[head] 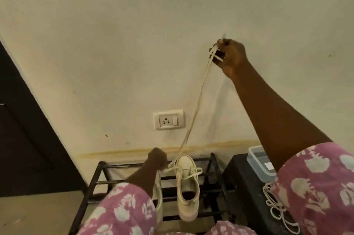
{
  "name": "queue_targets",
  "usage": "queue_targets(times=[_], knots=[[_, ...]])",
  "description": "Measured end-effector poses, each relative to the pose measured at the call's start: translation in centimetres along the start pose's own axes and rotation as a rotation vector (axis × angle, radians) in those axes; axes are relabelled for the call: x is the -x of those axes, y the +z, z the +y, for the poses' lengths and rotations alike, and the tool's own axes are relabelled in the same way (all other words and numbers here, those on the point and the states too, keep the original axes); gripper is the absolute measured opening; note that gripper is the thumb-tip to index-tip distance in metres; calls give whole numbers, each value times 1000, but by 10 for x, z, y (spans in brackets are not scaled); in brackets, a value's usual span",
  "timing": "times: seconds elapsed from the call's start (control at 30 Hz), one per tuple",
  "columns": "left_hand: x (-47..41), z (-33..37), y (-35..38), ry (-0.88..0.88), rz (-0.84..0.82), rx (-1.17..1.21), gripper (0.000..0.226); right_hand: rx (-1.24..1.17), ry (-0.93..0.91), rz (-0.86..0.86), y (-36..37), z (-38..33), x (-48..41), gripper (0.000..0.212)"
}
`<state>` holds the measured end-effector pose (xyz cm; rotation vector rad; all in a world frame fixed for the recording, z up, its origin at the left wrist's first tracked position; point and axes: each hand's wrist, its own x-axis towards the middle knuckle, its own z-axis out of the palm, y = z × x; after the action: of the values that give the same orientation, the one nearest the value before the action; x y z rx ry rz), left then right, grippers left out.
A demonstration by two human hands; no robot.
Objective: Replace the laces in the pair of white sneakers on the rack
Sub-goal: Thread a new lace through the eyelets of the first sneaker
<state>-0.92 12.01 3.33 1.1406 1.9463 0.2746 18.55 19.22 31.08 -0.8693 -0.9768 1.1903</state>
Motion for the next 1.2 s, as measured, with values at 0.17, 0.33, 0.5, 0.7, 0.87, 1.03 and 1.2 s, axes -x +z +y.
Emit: queue_targets(times=[0.17, 0.33, 0.5, 0.7, 0.87, 1.03, 1.2], knots=[[-13, -38, 75, -75, -147, 26, 32, 149, -79, -77, 6, 13, -5, 23], [-22, -35, 99, 61, 87, 32, 32, 184, -99, -153, 4, 43, -10, 18], [-21, -20, 102, 80, 294, 214, 32, 200, -96, -136, -4, 55, -16, 18], [-30, -18, 104, -25, 310, 142, 35, 170, -90, -133, -10, 61, -18, 17], [-37, -14, 108, -16, 273, -4, 33, 169, -78, -154, -14, 70, -18, 19], [-37, -7, 104, -131, 326, 130, 29, 186, -46, -178, -17, 84, -13, 19], [-37, -5, 106, -102, 328, 267, 27, 211, -31, -193, -16, 88, -11, 19]])
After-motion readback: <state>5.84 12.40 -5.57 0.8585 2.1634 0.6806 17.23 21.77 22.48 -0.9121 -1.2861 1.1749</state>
